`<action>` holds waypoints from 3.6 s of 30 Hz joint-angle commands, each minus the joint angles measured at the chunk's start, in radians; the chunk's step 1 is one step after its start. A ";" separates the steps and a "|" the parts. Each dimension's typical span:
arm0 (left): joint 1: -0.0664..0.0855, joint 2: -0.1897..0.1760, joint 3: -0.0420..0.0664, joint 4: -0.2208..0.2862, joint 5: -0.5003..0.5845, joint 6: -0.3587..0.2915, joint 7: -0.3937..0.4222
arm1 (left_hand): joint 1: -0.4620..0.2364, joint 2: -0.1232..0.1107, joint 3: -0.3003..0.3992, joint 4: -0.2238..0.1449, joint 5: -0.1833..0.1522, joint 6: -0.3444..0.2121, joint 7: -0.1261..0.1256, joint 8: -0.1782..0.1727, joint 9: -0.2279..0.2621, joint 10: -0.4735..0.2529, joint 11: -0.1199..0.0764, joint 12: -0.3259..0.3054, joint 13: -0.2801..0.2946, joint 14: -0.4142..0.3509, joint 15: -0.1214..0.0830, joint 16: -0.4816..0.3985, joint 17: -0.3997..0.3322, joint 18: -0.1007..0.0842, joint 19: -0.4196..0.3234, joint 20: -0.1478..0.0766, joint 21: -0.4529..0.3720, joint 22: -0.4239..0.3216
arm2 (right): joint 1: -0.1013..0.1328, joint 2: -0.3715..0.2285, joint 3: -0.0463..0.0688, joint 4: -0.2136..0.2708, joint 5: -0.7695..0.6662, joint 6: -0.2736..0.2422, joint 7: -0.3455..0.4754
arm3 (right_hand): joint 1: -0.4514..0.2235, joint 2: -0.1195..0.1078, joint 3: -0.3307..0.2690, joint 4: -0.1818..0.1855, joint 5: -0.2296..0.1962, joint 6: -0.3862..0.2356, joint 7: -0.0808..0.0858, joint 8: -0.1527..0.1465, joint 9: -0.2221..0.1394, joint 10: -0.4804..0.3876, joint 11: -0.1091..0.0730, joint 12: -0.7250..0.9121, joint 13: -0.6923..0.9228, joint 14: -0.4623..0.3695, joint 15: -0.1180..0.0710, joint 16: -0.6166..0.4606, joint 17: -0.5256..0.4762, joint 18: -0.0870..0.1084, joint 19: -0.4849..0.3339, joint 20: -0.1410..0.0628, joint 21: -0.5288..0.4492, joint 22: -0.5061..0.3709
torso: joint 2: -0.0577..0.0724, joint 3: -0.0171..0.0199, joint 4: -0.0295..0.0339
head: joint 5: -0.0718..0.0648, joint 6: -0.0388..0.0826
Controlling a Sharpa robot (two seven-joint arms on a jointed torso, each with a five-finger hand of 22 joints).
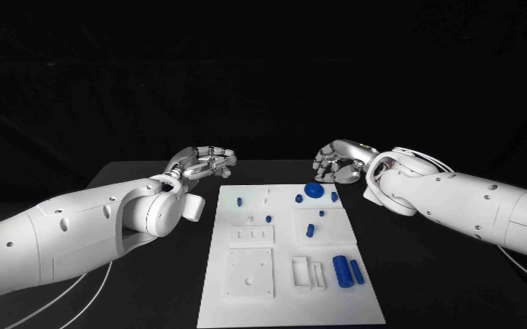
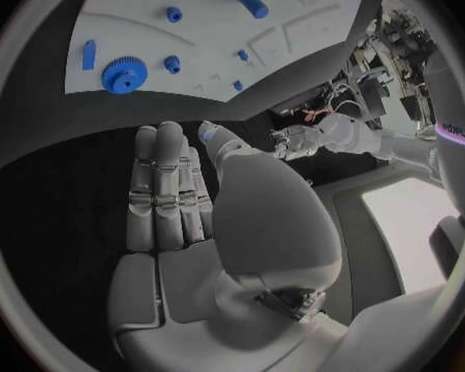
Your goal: Assemble the parts on the task board
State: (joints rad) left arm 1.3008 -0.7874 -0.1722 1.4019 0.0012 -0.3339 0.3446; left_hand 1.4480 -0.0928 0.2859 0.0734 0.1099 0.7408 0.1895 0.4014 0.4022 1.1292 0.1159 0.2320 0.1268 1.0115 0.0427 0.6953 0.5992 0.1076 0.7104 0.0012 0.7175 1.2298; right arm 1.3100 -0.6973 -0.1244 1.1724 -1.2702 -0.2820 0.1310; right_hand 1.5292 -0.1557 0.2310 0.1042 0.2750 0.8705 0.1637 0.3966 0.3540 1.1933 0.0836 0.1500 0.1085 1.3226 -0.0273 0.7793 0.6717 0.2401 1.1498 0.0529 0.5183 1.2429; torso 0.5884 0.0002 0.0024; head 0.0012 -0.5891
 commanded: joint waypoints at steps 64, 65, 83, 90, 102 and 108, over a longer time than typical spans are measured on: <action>0.055 -0.043 0.006 0.132 -0.037 0.036 -0.016 | -0.286 -0.004 0.191 -0.249 -0.010 0.038 -0.002 -0.052 0.023 0.025 0.002 -0.060 0.002 -0.007 -0.026 0.125 -0.011 -0.058 0.006 -0.083 0.105 -0.034 | -0.010 0.075 0.001 -0.018 -0.473 0.095 -0.132 | -0.394 -0.012 0.398 -0.377 -0.102 0.031 0.000 -0.049 0.008 0.023 0.007 -0.074 0.023 -0.006 0.004 0.342 0.114 0.022 0.089 -0.090 0.360 0.085 | 0.133 0.0025 0.0450 | -0.035 0.047; 0.055 -0.043 0.006 0.132 -0.037 0.035 -0.016 | -0.287 -0.004 0.192 -0.249 -0.010 0.038 -0.002 -0.052 0.023 0.025 0.002 -0.060 0.002 -0.007 -0.026 0.125 -0.011 -0.058 0.006 -0.083 0.106 -0.034 | -0.011 0.075 0.001 -0.018 -0.473 0.096 -0.132 | -0.394 -0.012 0.399 -0.377 -0.102 0.032 0.000 -0.048 0.009 0.024 0.006 -0.074 0.023 -0.006 0.004 0.342 0.113 0.022 0.089 -0.090 0.360 0.085 | 0.133 0.0025 0.0450 | -0.035 0.047; 0.055 -0.048 0.006 0.131 -0.036 0.038 -0.023 | -0.298 -0.004 0.198 -0.256 -0.010 0.034 -0.001 -0.055 0.025 0.023 0.002 -0.062 0.002 -0.007 -0.026 0.127 -0.013 -0.057 0.006 -0.083 0.109 -0.037 | -0.014 0.077 0.001 -0.014 -0.497 0.100 -0.140 | -0.411 0.007 0.527 -0.301 -0.219 0.095 -0.028 -0.022 0.030 0.096 -0.023 -0.057 0.068 -0.012 -0.025 0.357 0.091 0.022 0.088 -0.089 0.383 0.084 | 0.142 0.0046 0.0452 | -0.035 0.053; 0.055 -0.048 0.006 0.131 -0.036 0.039 -0.026 | -0.299 -0.004 0.201 -0.260 -0.009 0.033 0.000 -0.055 0.025 0.023 0.003 -0.062 0.002 -0.008 -0.026 0.128 -0.014 -0.057 0.005 -0.083 0.110 -0.037 | -0.015 0.076 0.001 -0.011 -0.504 0.086 -0.154 | -0.410 0.007 0.573 -0.282 -0.223 0.123 -0.040 -0.009 0.040 0.128 -0.035 -0.045 0.090 -0.015 -0.037 0.363 0.087 0.022 0.088 -0.091 0.393 0.085 | 0.144 0.0056 0.0446 | -0.034 0.058; 0.055 -0.046 0.006 0.129 -0.036 0.037 -0.030 | -0.301 -0.005 0.206 -0.268 -0.008 0.033 0.001 -0.056 0.027 0.022 0.003 -0.063 0.003 -0.008 -0.026 0.129 -0.016 -0.057 0.005 -0.083 0.112 -0.039 | -0.015 0.069 0.001 0.013 -0.515 0.013 -0.228 | -0.413 0.000 0.592 -0.283 -0.224 0.140 -0.048 0.000 0.049 0.149 -0.044 -0.039 0.112 -0.015 -0.045 0.367 0.083 0.022 0.088 -0.094 0.403 0.085 | 0.147 0.0054 0.0451 | -0.034 0.068; 0.055 -0.046 0.006 0.129 -0.036 0.037 -0.031 | -0.302 -0.005 0.209 -0.273 -0.007 0.031 0.002 -0.057 0.027 0.021 0.003 -0.064 0.003 -0.008 -0.026 0.130 -0.016 -0.056 0.004 -0.083 0.114 -0.040 | -0.015 0.063 0.002 0.037 -0.558 -0.055 -0.273 | -0.411 -0.010 0.604 -0.283 -0.225 0.147 -0.051 0.003 0.052 0.154 -0.047 -0.038 0.121 -0.015 -0.048 0.369 0.081 0.022 0.088 -0.096 0.406 0.084 | 0.149 0.0048 0.0448 | -0.034 0.074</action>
State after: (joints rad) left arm 1.3539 -0.8352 -0.1670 1.5299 -0.0318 -0.3056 0.3116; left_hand 1.1564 -0.0988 0.4934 -0.1949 0.1042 0.7734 0.1889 0.3511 0.4285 1.1471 0.1191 0.1732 0.1281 1.0095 0.0198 0.8209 0.5844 0.0389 0.7203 -0.0694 0.8246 1.1914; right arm 1.2956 -0.6333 -0.1221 1.2036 -1.7797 -0.2894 -0.0903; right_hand 1.1152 -0.1595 0.8304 -0.1787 0.0452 1.0046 0.1197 0.3929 0.3929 1.3404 0.0356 0.1053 0.2279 1.3180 -0.0560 1.1445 0.7534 0.2165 1.2121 -0.0093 0.9188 1.3099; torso 0.7362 0.0054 0.0471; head -0.0327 -0.5170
